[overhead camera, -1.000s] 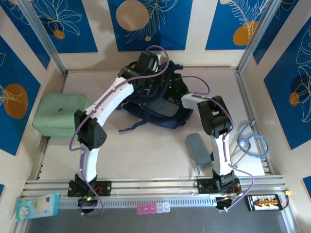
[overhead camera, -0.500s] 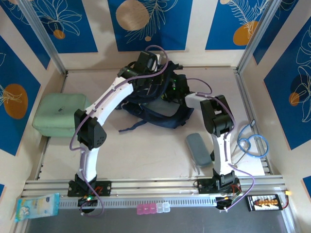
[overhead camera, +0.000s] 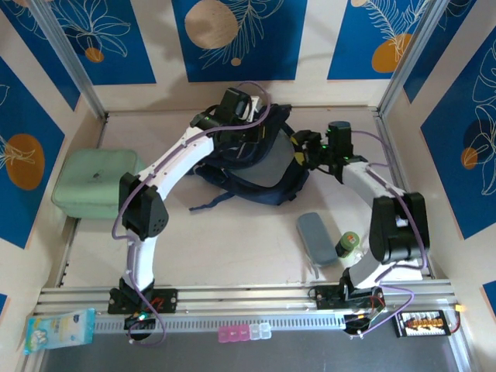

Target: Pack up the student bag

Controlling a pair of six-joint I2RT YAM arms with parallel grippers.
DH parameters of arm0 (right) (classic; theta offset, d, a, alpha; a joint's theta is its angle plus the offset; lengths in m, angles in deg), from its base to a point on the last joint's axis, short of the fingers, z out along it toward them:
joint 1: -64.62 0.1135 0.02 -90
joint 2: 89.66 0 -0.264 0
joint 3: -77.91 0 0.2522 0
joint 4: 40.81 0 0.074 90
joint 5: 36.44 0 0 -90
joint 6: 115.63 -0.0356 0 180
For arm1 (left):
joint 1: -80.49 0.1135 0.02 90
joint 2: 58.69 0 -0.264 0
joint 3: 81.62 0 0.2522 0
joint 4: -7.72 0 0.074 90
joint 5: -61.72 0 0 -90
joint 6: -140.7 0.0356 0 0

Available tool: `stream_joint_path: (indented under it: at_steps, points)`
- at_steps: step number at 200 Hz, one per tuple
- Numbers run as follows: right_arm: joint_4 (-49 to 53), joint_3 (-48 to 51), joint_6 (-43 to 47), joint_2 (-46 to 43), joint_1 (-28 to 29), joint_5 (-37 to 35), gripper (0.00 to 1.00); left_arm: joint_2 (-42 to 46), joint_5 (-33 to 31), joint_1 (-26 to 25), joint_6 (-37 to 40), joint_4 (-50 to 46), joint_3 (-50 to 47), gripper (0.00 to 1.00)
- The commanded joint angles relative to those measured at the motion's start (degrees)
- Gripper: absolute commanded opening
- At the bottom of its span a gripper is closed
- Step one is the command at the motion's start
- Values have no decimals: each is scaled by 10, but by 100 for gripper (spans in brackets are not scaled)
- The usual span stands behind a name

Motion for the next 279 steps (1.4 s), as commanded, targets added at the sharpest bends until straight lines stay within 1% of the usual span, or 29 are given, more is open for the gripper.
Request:
stream_joint_path:
  at_steps: [1, 15, 23, 28, 44, 68, 89, 101, 113, 144, 166, 185, 204, 243, 260, 279]
  points:
    - [112, 32, 53, -57, -29, -51, 63, 43, 41, 7, 22, 20, -20, 31]
    - [144, 39, 79, -91, -41, -85, 65, 59, 23, 11, 5, 13, -48, 49]
    - [160, 39, 101, -106, -42, -108, 67, 72, 24, 16, -12, 13, -68, 59]
    - [171, 35, 116, -111, -42, -122, 67, 81, 27, 21, -22, 19, -87, 64]
    - [205, 18, 147, -113, -43, -134, 68, 122, 20, 39, -59, 52, -169, 70]
    - [213, 6, 178, -108, -27, -129, 68, 188, 15, 86, -143, 130, -321, 71]
    - [221, -4, 189, -100, -1, -136, 68, 228, 28, 131, -222, 188, -436, 71]
    - [220, -5, 186, -97, 11, -139, 68, 244, 32, 147, -245, 213, -477, 69]
    - [212, -5, 186, -93, 19, -134, 69, 251, 35, 158, -252, 223, -497, 67]
    - [207, -20, 203, -87, 47, -132, 79, 238, 19, 164, -262, 230, -503, 67]
    - [210, -32, 217, -84, 68, -132, 82, 212, 24, 167, -289, 249, -503, 62]
    - [213, -34, 218, -84, 81, -132, 82, 186, 49, 171, -305, 276, -496, 53]
    - [216, -33, 219, -84, 89, -129, 82, 165, 57, 173, -314, 279, -480, 47]
    - [217, -26, 215, -77, 102, -125, 81, 138, 72, 173, -362, 326, -500, 41]
    - [220, -21, 216, -71, 107, -115, 78, 126, 86, 173, -359, 335, -501, 37]
    - [221, -14, 230, -65, 117, -105, 74, 122, 87, 173, -356, 344, -501, 34]
